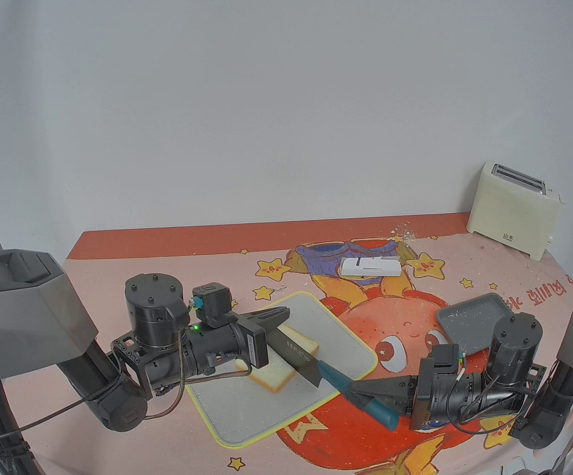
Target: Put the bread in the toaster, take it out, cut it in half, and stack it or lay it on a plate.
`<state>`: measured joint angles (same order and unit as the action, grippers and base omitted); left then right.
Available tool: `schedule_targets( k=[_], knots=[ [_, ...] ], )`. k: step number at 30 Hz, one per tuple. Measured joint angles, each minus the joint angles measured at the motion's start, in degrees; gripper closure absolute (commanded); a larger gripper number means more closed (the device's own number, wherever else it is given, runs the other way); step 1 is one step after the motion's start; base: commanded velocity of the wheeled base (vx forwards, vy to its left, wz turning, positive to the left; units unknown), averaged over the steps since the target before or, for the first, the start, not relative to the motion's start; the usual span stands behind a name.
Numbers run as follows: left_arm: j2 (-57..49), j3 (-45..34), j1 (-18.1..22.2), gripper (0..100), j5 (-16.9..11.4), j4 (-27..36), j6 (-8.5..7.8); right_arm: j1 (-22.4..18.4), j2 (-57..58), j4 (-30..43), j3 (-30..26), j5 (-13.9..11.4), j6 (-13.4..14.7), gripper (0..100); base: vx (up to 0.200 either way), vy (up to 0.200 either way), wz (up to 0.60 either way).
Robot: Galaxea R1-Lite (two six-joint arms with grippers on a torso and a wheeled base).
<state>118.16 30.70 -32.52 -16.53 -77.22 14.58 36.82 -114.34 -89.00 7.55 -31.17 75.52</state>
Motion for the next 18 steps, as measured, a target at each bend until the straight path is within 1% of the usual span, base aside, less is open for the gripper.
schedule_targets(
  k=[4,7,18],
  knots=[
    [-0.27,0.09,0.02,100,0.06,-4.27,0.04,0.04,0.09,0.05,-0.05,0.00,-0.23,100,0.000,0.000,0.00],
    [-0.50,0.20,0.06,100,0.09,-6.64,0.13,0.04,0.13,0.11,-0.02,-0.11,-1.34,100,0.000,0.000,0.00],
    [-3.34,0.34,0.17,100,0.04,-6.79,0.24,0.15,0.50,0.24,0.57,-0.24,-1.67,100,0.000,0.000,0.00]
  ],
)
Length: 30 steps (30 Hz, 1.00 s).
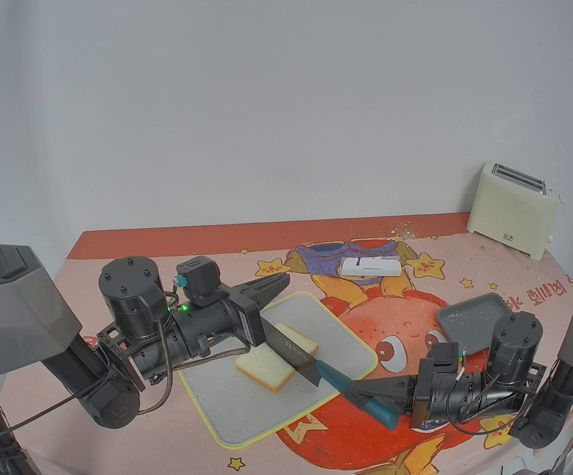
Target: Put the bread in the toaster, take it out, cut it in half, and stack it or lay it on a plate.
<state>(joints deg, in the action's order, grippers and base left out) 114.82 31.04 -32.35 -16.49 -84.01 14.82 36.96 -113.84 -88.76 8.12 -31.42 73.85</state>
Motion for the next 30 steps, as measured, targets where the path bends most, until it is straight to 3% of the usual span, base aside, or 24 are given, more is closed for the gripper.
schedule_targets(
  k=[30],
  knots=[
    [-0.16,-0.28,-0.06,100,0.13,-0.10,-0.07,-0.34,3.12,-0.20,1.30,0.41,0.07,100,0.000,0.000,0.00]
  ],
)
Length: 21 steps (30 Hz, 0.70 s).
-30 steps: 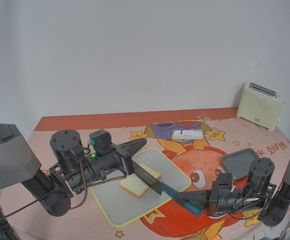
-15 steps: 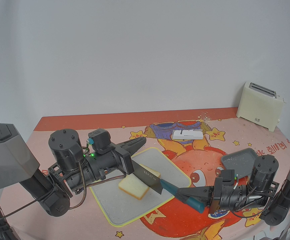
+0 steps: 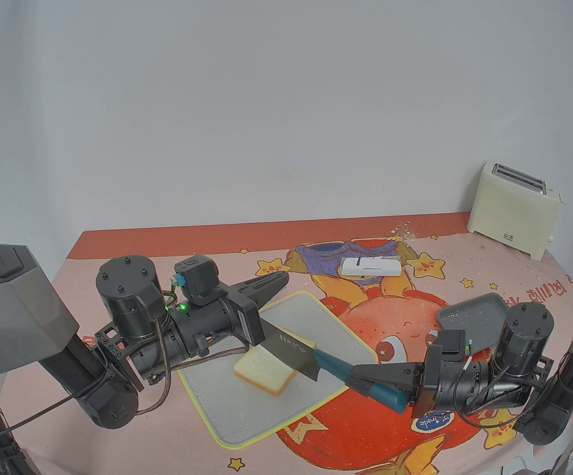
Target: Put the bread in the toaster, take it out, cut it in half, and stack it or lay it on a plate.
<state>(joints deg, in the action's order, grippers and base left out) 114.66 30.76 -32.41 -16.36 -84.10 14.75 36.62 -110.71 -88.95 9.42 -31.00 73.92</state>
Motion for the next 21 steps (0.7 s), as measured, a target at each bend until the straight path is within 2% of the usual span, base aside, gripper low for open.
schedule_targets(
  k=[13,21],
  knots=[
    [0.05,-0.05,-0.05,100,0.00,0.02,0.00,-0.79,1.37,-0.02,1.05,0.18,0.22,100,0.000,0.000,0.00],
    [-0.06,0.72,0.06,100,0.24,-0.28,0.05,-2.97,1.82,-0.02,1.73,0.18,0.41,100,0.000,0.000,0.00]
  ],
)
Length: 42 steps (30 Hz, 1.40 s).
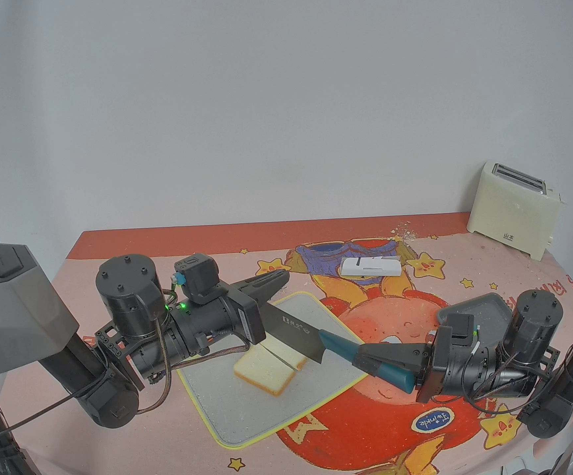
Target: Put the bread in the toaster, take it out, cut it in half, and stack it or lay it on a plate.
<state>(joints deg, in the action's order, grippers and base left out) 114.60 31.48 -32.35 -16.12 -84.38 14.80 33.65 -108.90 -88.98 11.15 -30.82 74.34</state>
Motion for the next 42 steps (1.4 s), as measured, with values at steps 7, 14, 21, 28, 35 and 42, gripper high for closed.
schedule_targets(
  k=[7,14,21,28,35,42],
  knots=[
    [0.00,1.12,0.33,100,0.90,-1.32,0.11,-2.04,0.85,0.00,0.17,0.00,0.30,100,0.000,0.000,0.00],
    [0.04,1.23,0.35,100,1.15,-1.37,0.11,-3.91,1.43,0.02,0.52,1.34,1.40,100,0.000,0.000,0.00],
    [0.17,1.10,0.30,100,1.12,-1.39,0.13,-4.74,1.93,0.00,1.96,5.64,3.18,100,0.000,0.000,0.00],
    [0.39,0.94,0.27,100,1.12,-1.39,0.11,-6.28,2.76,0.00,2.86,7.39,3.54,100,0.000,0.000,0.00],
    [0.45,0.79,0.27,100,1.15,-1.39,0.11,-6.56,3.13,0.00,3.17,11.72,3.41,100,0.000,0.000,0.00],
    [1.60,0.74,0.27,100,1.17,-2.22,0.04,-7.91,4.29,0.00,1.71,15.32,3.34,100,0.000,0.000,0.00]
  ],
)
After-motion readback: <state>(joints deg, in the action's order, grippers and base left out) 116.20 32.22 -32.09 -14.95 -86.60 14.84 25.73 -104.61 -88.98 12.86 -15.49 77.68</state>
